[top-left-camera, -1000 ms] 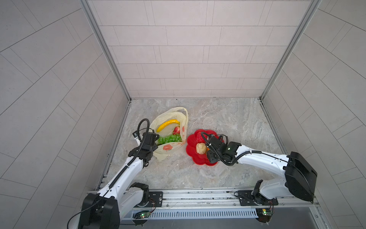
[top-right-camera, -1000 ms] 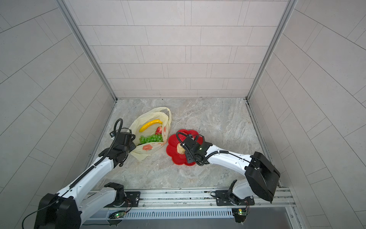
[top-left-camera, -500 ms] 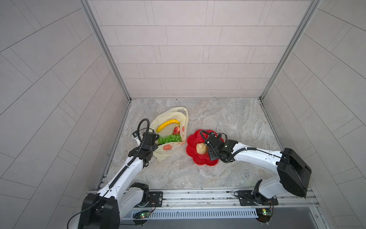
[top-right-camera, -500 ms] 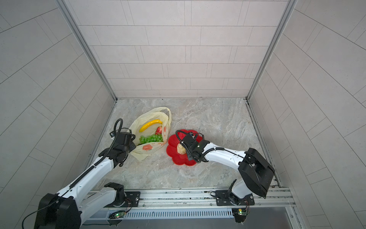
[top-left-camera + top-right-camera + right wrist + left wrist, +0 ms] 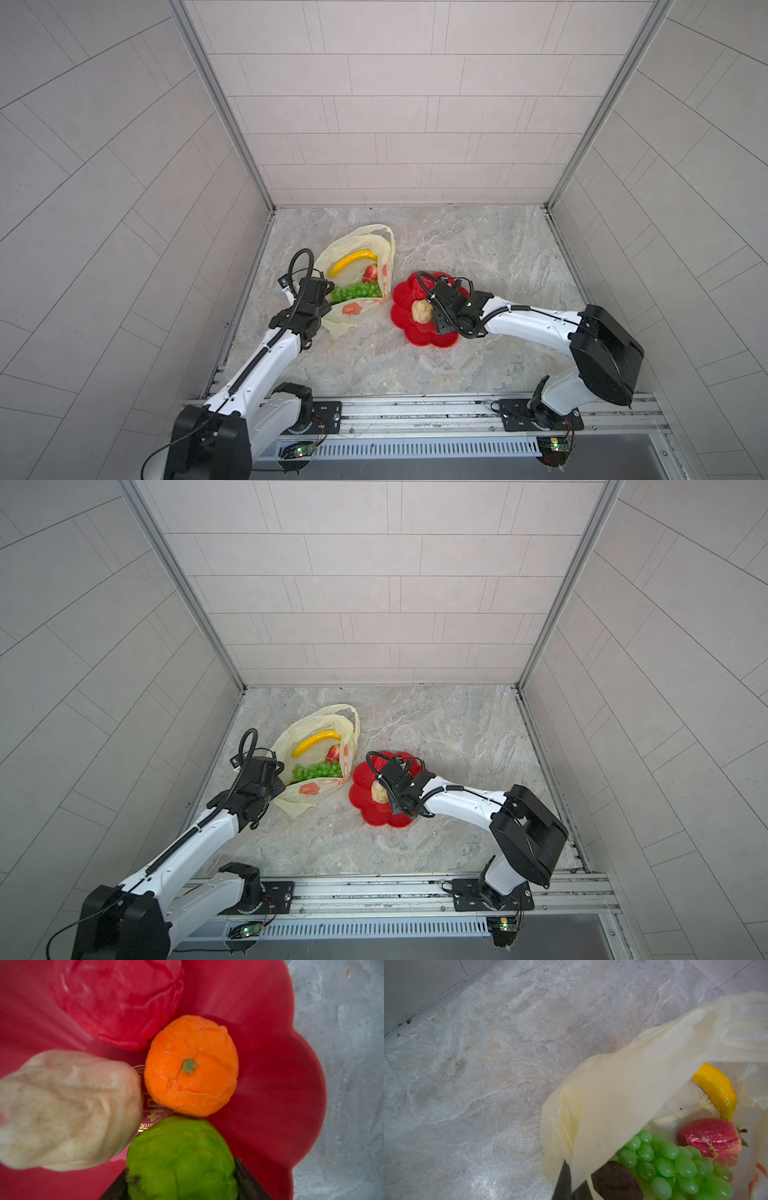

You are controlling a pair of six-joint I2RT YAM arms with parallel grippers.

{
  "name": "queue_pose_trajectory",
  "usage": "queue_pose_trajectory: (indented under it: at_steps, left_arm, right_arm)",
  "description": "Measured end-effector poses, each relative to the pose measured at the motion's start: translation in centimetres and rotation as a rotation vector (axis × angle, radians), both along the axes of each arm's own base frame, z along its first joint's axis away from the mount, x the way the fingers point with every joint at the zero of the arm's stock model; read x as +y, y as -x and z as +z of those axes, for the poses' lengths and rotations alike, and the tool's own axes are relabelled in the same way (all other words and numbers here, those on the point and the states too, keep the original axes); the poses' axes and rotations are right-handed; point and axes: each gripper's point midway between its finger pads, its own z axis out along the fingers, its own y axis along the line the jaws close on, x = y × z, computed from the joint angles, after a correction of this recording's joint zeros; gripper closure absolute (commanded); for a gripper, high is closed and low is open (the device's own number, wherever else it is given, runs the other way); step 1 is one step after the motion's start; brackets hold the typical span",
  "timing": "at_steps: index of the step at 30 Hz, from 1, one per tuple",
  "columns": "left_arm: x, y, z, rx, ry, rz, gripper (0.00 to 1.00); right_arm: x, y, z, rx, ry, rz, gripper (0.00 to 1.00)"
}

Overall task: Take fruits out of the plastic bag
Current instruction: Place the fruit on the plate.

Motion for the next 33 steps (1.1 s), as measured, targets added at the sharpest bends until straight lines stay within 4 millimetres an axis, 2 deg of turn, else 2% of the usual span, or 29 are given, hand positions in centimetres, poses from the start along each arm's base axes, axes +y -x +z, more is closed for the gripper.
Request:
queue_pose_trajectory:
  at_steps: [4,9,18,21,24,27,30,33]
  left_arm:
    - [0.0,0.0,0.0,0.000,-0.001,0.001,0.98]
    - [0.0,0.0,0.0,0.000,-0.002,0.001,0.98]
    - [-0.1,0.0,0.0,-0.001,0.004,-0.003,0.98]
    - [-0.4,-0.3,0.0,-0.008,0.017,-0.012,0.98]
    - [-0.7,-0.4,0.0,-0.009,0.030,-0.026,0.98]
    - [-1.2,-0.6,-0.3,-0.004,0.048,-0.044,0.98]
    - [-1.9,-0.6,-0.5,0.006,0.076,-0.069,0.98]
    - [-2.7,-0.5,-0.8,0.019,0.100,-0.101,0.98]
  right_arm:
    - [-0.2,-0.1,0.1,-0.009,0.008,-0.003,0.20]
    - [-0.2,-0.2,0.8,-0.025,-0.001,-0.005,0.19]
    - [-0.9,0.0,3.8,-0.081,-0.034,-0.010,0.20]
    - [-0.9,-0.2,5.6,-0.113,-0.055,-0.014,0.21]
    - [0.2,-0.9,7.9,-0.158,-0.098,-0.006,0.22]
    - [2.1,-1.6,10.4,-0.207,-0.146,0.022,0.24]
    - [4.7,-2.5,12.7,-0.243,-0.195,0.056,0.26]
    - [7.5,-3.4,13.8,-0.254,-0.240,0.087,0.28]
